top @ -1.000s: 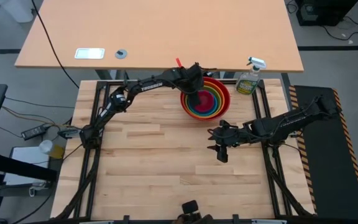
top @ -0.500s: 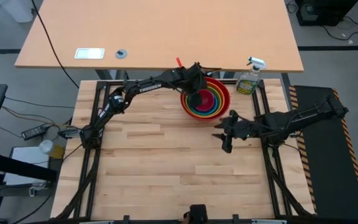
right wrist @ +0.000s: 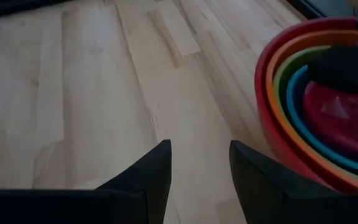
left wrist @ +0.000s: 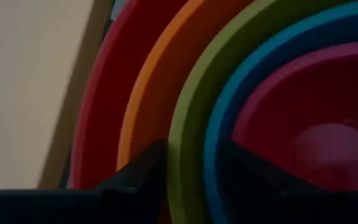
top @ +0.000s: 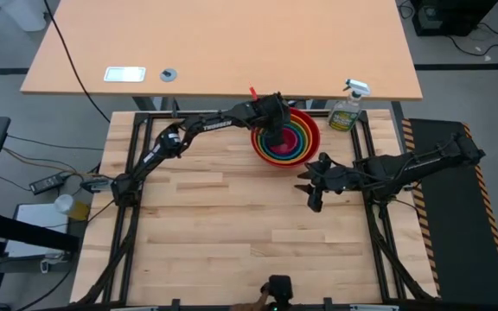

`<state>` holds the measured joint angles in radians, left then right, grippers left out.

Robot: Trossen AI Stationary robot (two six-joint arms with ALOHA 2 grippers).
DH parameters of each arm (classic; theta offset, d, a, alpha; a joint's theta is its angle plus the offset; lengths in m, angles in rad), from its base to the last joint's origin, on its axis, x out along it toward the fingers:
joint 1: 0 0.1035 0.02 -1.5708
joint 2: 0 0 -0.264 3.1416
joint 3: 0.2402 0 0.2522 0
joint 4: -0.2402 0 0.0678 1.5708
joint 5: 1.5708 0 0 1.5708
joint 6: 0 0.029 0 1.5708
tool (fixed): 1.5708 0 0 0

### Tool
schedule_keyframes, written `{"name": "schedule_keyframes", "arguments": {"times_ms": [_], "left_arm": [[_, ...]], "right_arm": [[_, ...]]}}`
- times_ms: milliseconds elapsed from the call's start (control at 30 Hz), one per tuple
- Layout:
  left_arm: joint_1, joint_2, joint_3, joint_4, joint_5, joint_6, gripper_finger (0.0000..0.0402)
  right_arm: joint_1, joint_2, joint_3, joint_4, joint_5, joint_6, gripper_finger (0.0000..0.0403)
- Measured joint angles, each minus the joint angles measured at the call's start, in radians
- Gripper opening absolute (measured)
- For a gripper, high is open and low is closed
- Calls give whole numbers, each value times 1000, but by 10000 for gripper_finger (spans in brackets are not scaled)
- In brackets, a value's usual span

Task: Nest bowls inside each other
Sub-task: Stack the pink bowl on top of the blue bowl, then return to Home Position

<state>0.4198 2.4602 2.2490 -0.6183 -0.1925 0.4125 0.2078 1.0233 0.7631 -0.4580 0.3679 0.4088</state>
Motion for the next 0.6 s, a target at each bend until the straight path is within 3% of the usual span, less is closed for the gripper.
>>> {"name": "schedule_keyframes", "arguments": {"times_ms": [200, 367, 600], "left_arm": [[-42, -64, 1, -1, 5, 54, 157], [-40, -99, 2, 23, 133, 7, 154], [-69, -100, 2, -38, 140, 13, 128]], "right_arm": [[0, -8, 0, 8, 30, -2, 168], [-1, -30, -10, 2, 58, -60, 168], [-57, -190, -105, 8, 61, -101, 168]]}}
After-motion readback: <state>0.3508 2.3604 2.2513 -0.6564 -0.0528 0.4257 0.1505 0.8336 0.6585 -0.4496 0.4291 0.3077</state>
